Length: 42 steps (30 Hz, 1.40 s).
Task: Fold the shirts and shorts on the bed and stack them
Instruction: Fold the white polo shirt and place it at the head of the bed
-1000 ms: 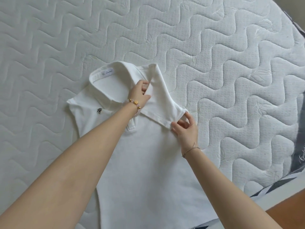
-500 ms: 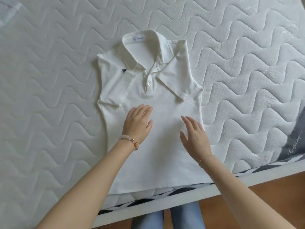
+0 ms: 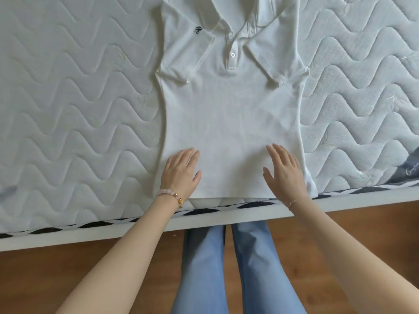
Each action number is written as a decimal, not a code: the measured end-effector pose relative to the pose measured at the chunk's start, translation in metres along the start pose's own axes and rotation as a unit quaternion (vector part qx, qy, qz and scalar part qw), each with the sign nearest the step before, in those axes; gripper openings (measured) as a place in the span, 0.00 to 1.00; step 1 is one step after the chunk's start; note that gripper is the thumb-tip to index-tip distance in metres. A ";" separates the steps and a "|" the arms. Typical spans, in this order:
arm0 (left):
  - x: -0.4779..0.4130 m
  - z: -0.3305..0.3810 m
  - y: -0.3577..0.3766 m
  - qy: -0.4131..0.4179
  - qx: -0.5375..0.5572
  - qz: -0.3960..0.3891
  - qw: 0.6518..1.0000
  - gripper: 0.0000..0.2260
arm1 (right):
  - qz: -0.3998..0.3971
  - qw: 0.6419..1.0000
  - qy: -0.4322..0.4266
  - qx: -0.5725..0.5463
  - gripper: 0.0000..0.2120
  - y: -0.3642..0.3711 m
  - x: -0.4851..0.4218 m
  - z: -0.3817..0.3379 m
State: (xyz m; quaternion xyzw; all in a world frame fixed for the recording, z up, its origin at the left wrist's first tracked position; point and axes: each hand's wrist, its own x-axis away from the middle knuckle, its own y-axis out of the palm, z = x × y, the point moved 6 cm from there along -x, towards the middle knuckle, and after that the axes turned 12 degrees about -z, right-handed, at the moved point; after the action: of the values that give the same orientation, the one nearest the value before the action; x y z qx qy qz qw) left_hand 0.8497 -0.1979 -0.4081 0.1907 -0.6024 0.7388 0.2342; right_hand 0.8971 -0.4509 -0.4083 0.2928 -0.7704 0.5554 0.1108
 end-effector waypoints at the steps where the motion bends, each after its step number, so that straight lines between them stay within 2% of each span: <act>1: 0.004 -0.007 0.004 -0.011 0.006 -0.006 1.000 0.22 | -0.003 1.000 0.014 0.001 0.27 0.001 0.005 0.009; 6: 0.022 -0.038 0.016 -0.058 0.029 -0.033 0.997 0.25 | -0.041 0.997 0.063 0.002 0.30 0.009 0.027 0.047; 9: 0.026 -0.053 0.017 -0.100 0.075 -0.027 0.992 0.24 | -0.005 0.998 0.068 -0.013 0.31 0.007 0.035 0.056; 12: 0.029 -0.059 0.012 -0.135 0.157 0.017 0.978 0.23 | 0.032 0.985 0.138 -0.102 0.31 0.004 0.039 0.068; 15: 0.032 -0.068 0.007 -0.195 0.261 0.071 0.943 0.24 | 0.042 0.968 0.189 -0.161 0.27 0.002 0.040 0.077; 18: 0.030 -0.076 0.015 -0.256 0.333 0.049 0.906 0.21 | 0.011 0.954 0.229 -0.195 0.19 0.004 0.042 0.087; 21: 0.031 -0.078 0.023 -0.293 0.374 0.000 0.880 0.17 | -0.026 0.923 0.265 -0.277 0.11 0.005 0.041 0.093; 23: 0.032 -0.077 0.028 -0.295 0.388 -0.040 0.872 0.15 | -0.041 0.920 0.269 -0.281 0.05 0.005 0.042 0.094; 25: 0.036 -0.076 0.029 -0.291 0.383 -0.053 0.875 0.11 | -0.054 0.922 0.264 -0.279 0.07 0.006 0.043 0.094; 32: 0.059 -0.075 0.014 -0.258 0.457 -0.006 0.851 0.10 | -0.078 0.910 0.249 -0.322 0.14 -0.014 0.048 0.091; 37: 0.066 -0.076 -0.014 -0.215 0.505 0.019 0.836 0.12 | -0.083 0.904 0.228 -0.351 0.07 -0.043 0.045 0.081; 40: 0.059 -0.069 -0.047 -0.191 0.534 0.048 0.822 0.09 | -0.061 0.867 0.199 -0.452 0.07 -0.066 0.035 0.063; 42: 0.051 -0.067 -0.067 -0.189 0.576 0.065 0.793 0.07 | -0.050 0.840 0.186 -0.507 0.08 -0.082 0.026 0.051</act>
State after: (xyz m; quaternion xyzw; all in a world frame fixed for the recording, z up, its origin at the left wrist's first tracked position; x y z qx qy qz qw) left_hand 0.8467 -0.1149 -0.3390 0.3861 -0.1089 0.9119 -0.0862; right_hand 0.9310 -0.5239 -0.3493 0.1249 -0.8939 0.1246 0.4122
